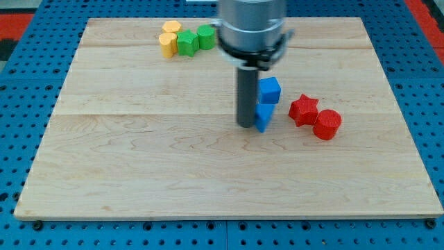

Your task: Push the yellow heart into the blue triangle

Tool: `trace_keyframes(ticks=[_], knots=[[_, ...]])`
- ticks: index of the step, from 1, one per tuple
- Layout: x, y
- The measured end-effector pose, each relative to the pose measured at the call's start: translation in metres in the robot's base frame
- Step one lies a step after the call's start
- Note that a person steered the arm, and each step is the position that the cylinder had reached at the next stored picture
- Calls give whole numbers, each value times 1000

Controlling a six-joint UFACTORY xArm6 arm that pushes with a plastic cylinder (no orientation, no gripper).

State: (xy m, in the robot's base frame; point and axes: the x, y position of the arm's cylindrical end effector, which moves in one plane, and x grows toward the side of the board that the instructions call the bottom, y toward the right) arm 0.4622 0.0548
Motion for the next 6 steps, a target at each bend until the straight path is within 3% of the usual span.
trace_keyframes(ticks=[2, 4, 5, 6], knots=[[5, -16], [-88, -72], [-84, -29], [-51, -1]])
